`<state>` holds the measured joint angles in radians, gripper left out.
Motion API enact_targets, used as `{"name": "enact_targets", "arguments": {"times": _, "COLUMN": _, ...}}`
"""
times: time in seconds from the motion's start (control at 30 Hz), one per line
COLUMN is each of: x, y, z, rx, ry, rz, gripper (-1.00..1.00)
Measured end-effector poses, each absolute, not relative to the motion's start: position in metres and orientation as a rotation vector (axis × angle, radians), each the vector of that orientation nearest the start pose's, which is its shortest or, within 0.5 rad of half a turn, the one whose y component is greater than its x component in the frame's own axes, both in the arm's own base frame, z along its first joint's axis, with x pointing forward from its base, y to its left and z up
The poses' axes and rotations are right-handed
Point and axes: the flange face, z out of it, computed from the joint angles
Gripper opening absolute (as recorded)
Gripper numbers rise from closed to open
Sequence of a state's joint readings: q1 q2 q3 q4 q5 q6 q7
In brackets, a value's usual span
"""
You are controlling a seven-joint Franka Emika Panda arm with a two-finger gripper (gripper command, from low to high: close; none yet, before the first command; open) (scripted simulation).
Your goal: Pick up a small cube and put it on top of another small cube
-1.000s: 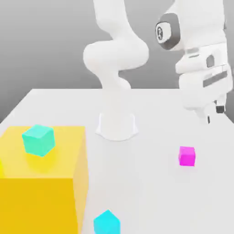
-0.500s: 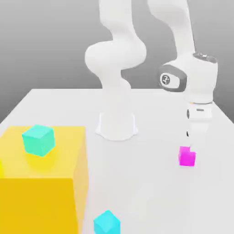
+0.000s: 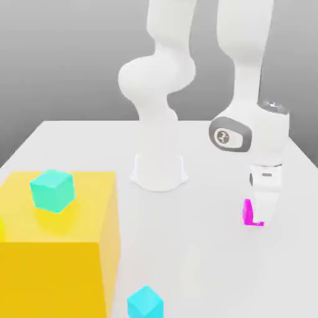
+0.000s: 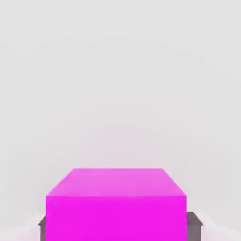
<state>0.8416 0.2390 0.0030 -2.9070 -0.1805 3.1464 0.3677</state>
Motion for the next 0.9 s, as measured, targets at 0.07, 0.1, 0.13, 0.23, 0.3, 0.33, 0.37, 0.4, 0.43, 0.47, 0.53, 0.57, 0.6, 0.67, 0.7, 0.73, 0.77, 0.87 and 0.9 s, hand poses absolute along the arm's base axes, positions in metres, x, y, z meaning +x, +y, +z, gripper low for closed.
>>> {"name": "enact_targets", "arguments": {"times": 0.07, "x": 0.202, "y": 0.252, "z": 0.128, "rx": -2.972, "ry": -1.014, "rz": 0.000, "gripper": -1.00}}
{"name": "enact_targets", "arguments": {"times": 0.1, "x": 0.203, "y": 0.252, "z": 0.132, "rx": -2.971, "ry": -1.015, "rz": -0.001, "gripper": -1.00}}
{"name": "enact_targets", "arguments": {"times": 0.13, "x": 0.204, "y": 0.253, "z": 0.136, "rx": -2.969, "ry": -1.015, "rz": -0.002, "gripper": -1.00}}
{"name": "enact_targets", "arguments": {"times": 0.23, "x": 0.206, "y": 0.255, "z": 0.152, "rx": -2.967, "ry": -1.017, "rz": -0.005, "gripper": -1.00}}
{"name": "enact_targets", "arguments": {"times": 0.3, "x": 0.206, "y": 0.255, "z": 0.162, "rx": -2.967, "ry": -1.017, "rz": -0.005, "gripper": -1.00}}
{"name": "enact_targets", "arguments": {"times": 0.33, "x": 0.206, "y": 0.255, "z": 0.167, "rx": -2.967, "ry": -1.017, "rz": -0.004, "gripper": -1.00}}
{"name": "enact_targets", "arguments": {"times": 0.37, "x": 0.205, "y": 0.255, "z": 0.172, "rx": -2.967, "ry": -1.020, "rz": -0.004, "gripper": -1.00}}
{"name": "enact_targets", "arguments": {"times": 0.4, "x": 0.205, "y": 0.255, "z": 0.176, "rx": -2.968, "ry": -1.020, "rz": -0.003, "gripper": -1.00}}
{"name": "enact_targets", "arguments": {"times": 0.43, "x": 0.204, "y": 0.254, "z": 0.181, "rx": -2.968, "ry": -1.021, "rz": -0.002, "gripper": -1.00}}
{"name": "enact_targets", "arguments": {"times": 0.47, "x": 0.203, "y": 0.254, "z": 0.185, "rx": -2.969, "ry": -1.022, "rz": -0.001, "gripper": -1.00}}
{"name": "enact_targets", "arguments": {"times": 0.53, "x": 0.207, "y": 0.250, "z": 0.192, "rx": -2.975, "ry": -1.011, "rz": 0.001, "gripper": -1.00}}
{"name": "enact_targets", "arguments": {"times": 0.57, "x": 0.216, "y": 0.246, "z": 0.194, "rx": -2.979, "ry": -1.006, "rz": 0.003, "gripper": -1.00}}
{"name": "enact_targets", "arguments": {"times": 0.6, "x": 0.227, "y": 0.242, "z": 0.195, "rx": -2.982, "ry": -1.001, "rz": 0.005, "gripper": -1.00}}
{"name": "enact_targets", "arguments": {"times": 0.67, "x": 0.251, "y": 0.233, "z": 0.198, "rx": -2.986, "ry": -0.999, "rz": 0.009, "gripper": -1.00}}
{"name": "enact_targets", "arguments": {"times": 0.7, "x": 0.263, "y": 0.228, "z": 0.199, "rx": -2.986, "ry": -1.002, "rz": 0.011, "gripper": -1.00}}
{"name": "enact_targets", "arguments": {"times": 0.73, "x": 0.275, "y": 0.223, "z": 0.200, "rx": -2.986, "ry": -1.006, "rz": 0.013, "gripper": -1.00}}
{"name": "enact_targets", "arguments": {"times": 0.77, "x": 0.286, "y": 0.218, "z": 0.201, "rx": -2.985, "ry": -1.012, "rz": 0.015, "gripper": -1.00}}
{"name": "enact_targets", "arguments": {"times": 0.87, "x": 0.319, "y": 0.199, "z": 0.204, "rx": -2.981, "ry": -1.030, "rz": 0.022, "gripper": -1.00}}
{"name": "enact_targets", "arguments": {"times": 0.9, "x": 0.330, "y": 0.191, "z": 0.206, "rx": -2.979, "ry": -1.035, "rz": 0.024, "gripper": -1.00}}
